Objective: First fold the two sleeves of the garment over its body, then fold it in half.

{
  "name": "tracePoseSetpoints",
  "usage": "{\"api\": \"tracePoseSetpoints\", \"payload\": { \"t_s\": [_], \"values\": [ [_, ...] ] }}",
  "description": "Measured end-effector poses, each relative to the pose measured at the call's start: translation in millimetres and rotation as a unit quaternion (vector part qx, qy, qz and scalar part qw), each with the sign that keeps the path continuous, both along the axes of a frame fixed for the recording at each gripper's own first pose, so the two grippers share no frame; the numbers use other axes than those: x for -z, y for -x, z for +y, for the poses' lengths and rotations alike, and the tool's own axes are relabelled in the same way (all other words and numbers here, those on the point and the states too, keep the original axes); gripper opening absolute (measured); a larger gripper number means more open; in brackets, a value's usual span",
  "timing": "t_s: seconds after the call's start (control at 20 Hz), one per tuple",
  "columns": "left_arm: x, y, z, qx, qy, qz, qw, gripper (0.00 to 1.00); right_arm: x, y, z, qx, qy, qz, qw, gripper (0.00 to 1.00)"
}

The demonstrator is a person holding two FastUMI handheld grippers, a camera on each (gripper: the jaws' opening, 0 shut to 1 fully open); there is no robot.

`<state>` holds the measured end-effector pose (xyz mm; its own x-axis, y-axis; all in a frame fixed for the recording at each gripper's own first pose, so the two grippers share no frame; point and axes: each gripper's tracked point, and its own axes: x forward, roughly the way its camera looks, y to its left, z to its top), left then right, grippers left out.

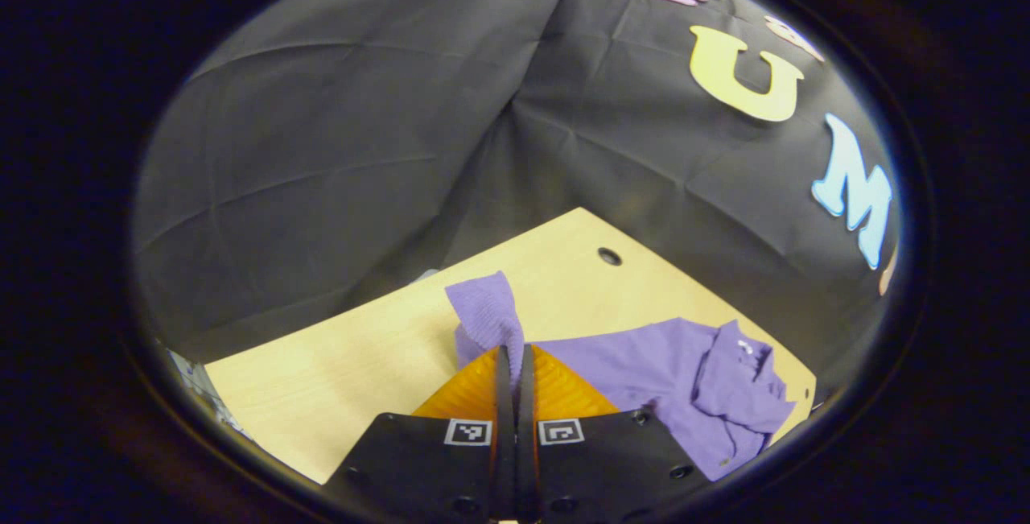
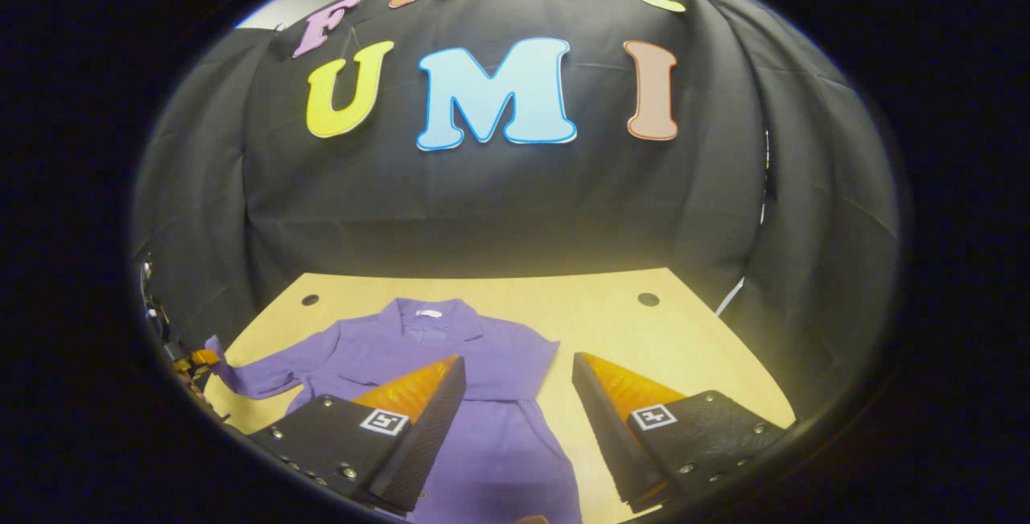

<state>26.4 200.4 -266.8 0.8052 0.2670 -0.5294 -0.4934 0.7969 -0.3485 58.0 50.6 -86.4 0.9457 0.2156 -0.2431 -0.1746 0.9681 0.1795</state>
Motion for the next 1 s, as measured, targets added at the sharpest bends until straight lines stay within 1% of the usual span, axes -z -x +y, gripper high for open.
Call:
{"api": "tracePoseSetpoints", "payload": {
  "t_s": [0.25, 0.4, 0.5, 0.8, 1.0],
  "values": [
    [-34.9, -32.9, -71.5, 0.062, 0.003, -0.027, 0.998, 0.07, 3.4, 0.7, -15.3, 0.004, 0.015, -0.010, 1.000, 0.85],
    [-50.6, -49.1, -121.0, 0.102, 0.005, -0.039, 0.994, 0.07, 6.5, 1.2, -25.1, 0.006, 0.025, -0.016, 1.000, 0.85],
    [-59.1, -58.8, -153.5, 0.125, 0.005, -0.047, 0.991, 0.07, 7.6, 0.6, -34.9, 0.010, 0.021, -0.016, 1.000, 0.85],
    [-74.4, -88.1, -240.1, 0.190, -0.003, -0.060, 0.980, 0.07, 21.7, -1.4, -70.9, 0.028, 0.010, -0.008, 1.000, 0.85],
    [-82.7, -106.1, -306.6, 0.240, -0.017, -0.070, 0.968, 0.07, 30.9, -1.9, -90.5, 0.035, 0.003, 0.000, 0.999, 0.85]
  ]
}}
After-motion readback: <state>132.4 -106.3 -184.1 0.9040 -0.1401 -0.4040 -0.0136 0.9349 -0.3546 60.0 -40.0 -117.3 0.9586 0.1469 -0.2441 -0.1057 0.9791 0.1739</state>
